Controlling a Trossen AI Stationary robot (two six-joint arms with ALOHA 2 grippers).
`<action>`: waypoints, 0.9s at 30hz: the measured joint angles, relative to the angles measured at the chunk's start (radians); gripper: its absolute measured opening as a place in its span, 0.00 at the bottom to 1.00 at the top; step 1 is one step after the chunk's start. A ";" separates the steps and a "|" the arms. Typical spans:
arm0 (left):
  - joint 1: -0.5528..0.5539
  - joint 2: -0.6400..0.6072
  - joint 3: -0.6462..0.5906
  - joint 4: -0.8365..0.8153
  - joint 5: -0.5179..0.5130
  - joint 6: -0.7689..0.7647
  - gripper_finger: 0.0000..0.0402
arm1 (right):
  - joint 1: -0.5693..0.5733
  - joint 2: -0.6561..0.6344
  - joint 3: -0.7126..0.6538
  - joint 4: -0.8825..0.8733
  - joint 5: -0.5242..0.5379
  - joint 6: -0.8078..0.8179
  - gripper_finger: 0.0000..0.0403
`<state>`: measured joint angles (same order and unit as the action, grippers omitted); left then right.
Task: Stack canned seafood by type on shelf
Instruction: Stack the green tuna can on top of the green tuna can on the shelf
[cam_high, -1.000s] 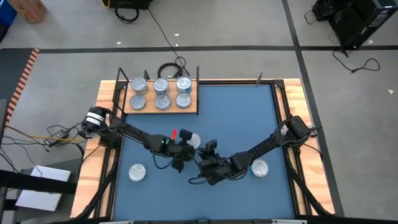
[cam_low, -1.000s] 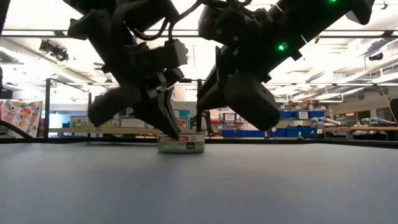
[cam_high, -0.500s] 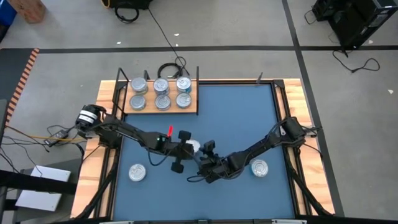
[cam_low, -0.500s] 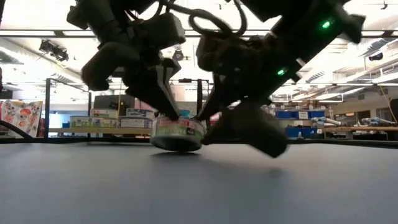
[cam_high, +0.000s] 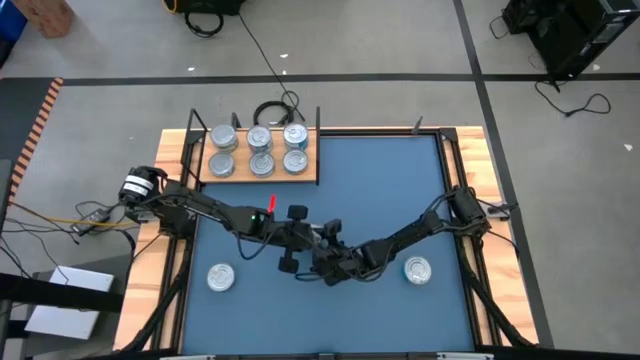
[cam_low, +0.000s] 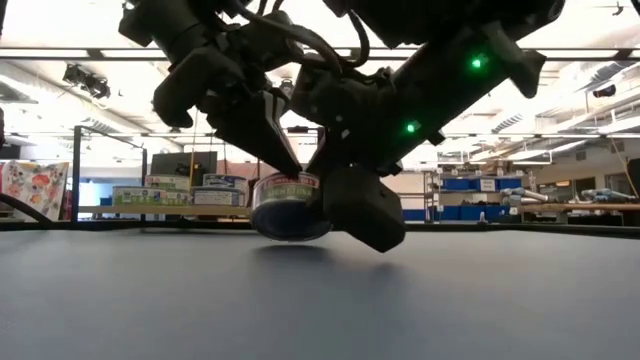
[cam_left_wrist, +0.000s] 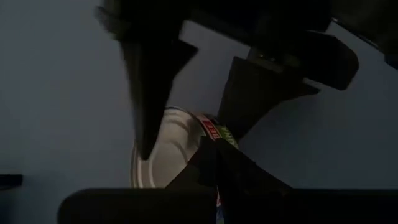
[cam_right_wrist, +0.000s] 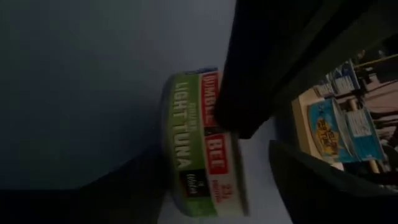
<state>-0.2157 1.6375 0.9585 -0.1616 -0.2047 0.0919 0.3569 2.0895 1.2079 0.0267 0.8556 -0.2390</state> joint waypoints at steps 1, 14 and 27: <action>0.000 0.000 0.000 0.002 0.000 -0.002 0.00 | 0.001 0.000 0.000 0.000 0.010 -0.002 0.66; -0.038 -0.004 0.005 -0.024 -0.020 0.012 0.17 | 0.023 0.001 0.000 0.002 0.005 -0.001 0.35; -0.152 0.001 0.077 -0.183 -0.262 -0.003 0.57 | 0.043 -0.026 0.000 0.011 0.015 0.034 0.35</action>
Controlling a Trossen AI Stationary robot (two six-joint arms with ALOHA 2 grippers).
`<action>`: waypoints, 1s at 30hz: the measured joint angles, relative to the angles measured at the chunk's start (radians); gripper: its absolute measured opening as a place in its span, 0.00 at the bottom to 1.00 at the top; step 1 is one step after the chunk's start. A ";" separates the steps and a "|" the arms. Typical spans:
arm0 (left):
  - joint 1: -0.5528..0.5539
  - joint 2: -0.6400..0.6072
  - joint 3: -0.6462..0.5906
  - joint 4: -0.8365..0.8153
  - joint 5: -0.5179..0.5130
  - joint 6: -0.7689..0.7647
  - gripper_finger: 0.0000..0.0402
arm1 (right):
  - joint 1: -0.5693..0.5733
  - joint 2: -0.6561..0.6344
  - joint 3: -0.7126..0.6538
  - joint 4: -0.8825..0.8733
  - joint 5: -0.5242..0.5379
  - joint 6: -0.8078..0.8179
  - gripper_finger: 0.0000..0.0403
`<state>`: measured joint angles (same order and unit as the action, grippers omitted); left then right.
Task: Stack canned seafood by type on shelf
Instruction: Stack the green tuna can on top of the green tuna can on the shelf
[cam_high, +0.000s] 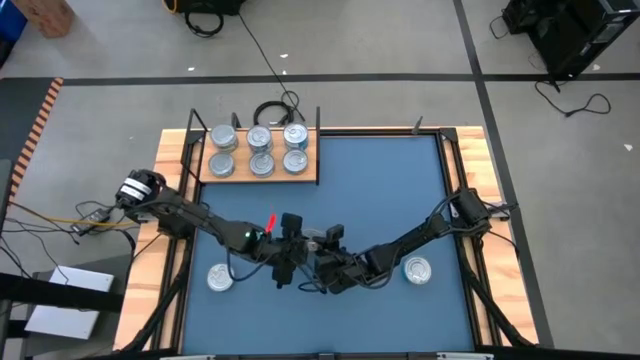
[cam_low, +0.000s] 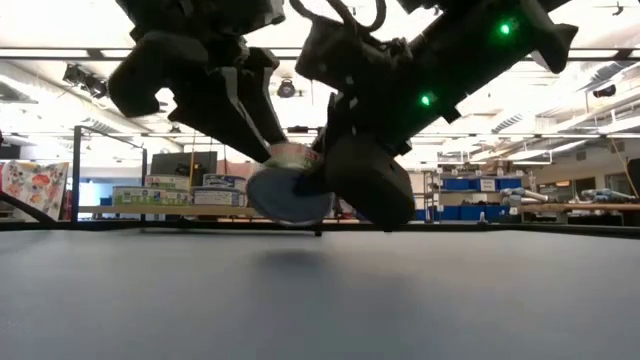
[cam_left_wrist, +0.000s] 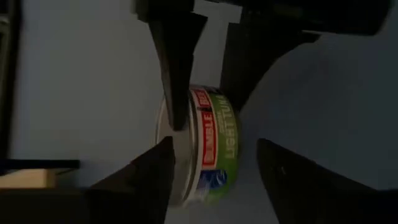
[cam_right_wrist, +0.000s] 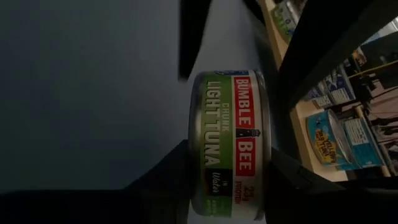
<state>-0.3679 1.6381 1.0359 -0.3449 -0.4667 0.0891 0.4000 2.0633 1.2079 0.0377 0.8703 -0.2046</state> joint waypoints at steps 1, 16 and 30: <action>-0.007 0.003 0.000 0.002 -0.018 0.016 0.58 | 0.000 -0.005 0.000 0.006 -0.002 0.006 0.35; -0.047 0.008 0.001 0.010 -0.142 0.052 0.46 | 0.004 -0.045 0.000 0.035 -0.040 0.027 0.35; -0.054 0.006 0.001 -0.019 -0.213 0.065 0.35 | 0.006 -0.046 0.002 0.040 0.034 0.022 0.44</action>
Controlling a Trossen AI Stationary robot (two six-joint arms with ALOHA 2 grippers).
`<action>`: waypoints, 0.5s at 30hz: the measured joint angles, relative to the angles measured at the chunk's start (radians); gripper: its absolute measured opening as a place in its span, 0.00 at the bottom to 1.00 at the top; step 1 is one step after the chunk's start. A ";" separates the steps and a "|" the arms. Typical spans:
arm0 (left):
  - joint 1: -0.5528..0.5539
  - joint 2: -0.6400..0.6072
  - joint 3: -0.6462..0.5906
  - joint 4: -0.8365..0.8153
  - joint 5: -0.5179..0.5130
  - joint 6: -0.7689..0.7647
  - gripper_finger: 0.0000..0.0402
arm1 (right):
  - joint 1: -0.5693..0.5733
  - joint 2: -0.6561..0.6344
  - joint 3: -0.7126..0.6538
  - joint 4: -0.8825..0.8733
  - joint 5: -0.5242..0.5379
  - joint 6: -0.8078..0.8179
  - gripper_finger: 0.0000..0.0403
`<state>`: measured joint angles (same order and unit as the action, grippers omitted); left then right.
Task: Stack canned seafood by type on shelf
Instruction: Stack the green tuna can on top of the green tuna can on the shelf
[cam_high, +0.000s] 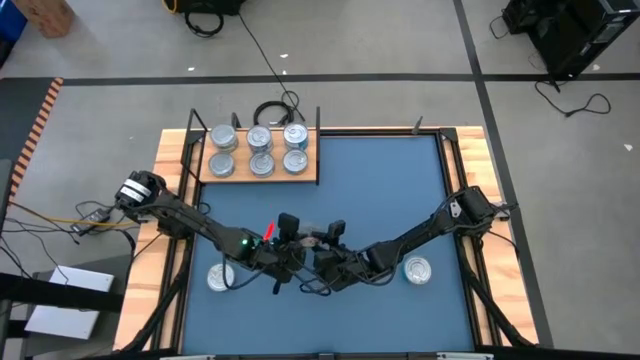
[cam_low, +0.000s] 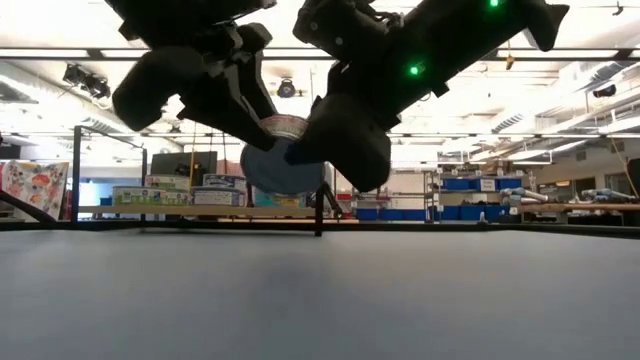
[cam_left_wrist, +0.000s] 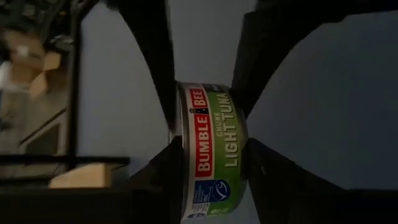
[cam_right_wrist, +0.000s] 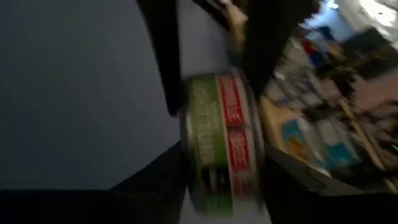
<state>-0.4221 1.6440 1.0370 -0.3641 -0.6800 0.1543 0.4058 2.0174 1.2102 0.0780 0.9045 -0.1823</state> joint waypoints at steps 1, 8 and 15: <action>0.000 -0.002 0.002 -0.016 -0.018 -0.010 0.35 | 0.001 0.000 0.000 -0.002 0.030 0.006 0.48; 0.005 -0.017 0.015 -0.256 -0.163 -0.144 0.35 | 0.027 -0.001 0.000 -0.027 0.162 0.006 0.67; 0.022 -0.018 0.028 -0.534 -0.245 -0.367 0.35 | 0.046 -0.001 0.000 -0.062 0.248 0.008 0.67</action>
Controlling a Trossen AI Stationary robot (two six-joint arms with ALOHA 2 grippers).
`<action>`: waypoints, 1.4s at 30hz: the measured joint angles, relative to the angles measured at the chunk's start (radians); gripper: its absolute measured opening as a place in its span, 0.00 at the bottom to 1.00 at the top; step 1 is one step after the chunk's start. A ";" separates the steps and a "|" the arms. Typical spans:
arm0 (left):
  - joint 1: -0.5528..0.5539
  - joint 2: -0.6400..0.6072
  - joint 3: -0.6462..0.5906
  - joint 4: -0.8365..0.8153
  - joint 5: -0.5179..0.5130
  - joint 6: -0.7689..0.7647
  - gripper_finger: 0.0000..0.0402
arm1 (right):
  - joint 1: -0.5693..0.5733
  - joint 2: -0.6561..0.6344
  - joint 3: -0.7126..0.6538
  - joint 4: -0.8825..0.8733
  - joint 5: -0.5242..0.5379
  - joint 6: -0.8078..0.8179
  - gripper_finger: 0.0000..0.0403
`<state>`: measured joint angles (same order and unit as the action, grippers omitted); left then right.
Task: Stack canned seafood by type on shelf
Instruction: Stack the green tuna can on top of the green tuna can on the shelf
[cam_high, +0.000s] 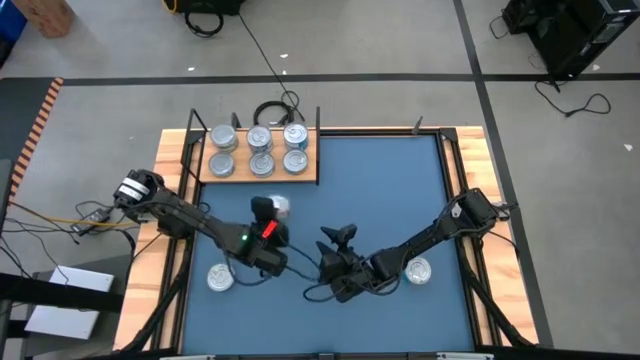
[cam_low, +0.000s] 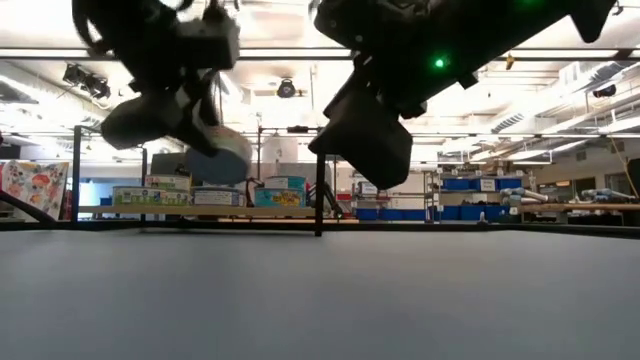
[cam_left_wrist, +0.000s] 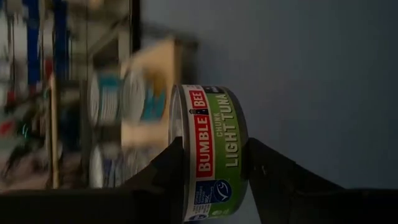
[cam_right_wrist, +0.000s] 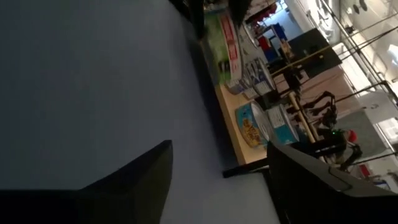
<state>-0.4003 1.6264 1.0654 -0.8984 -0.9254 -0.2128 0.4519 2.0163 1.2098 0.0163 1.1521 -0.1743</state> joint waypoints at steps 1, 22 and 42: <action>0.010 0.000 0.000 -0.059 -0.003 -0.047 0.35 | -0.001 0.000 0.000 -0.010 0.000 0.010 0.65; 0.355 -0.043 -0.163 -0.569 -0.045 -0.534 0.35 | -0.048 0.001 0.000 -0.183 -0.167 0.162 0.01; 0.608 -0.070 -0.233 -0.302 -0.053 -0.238 0.43 | -0.045 0.001 -0.001 -0.197 -0.178 0.175 0.01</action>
<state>0.2077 1.5566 0.8322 -1.2008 -0.9782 -0.4506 0.4065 2.0174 1.2091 -0.1804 0.9737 0.0002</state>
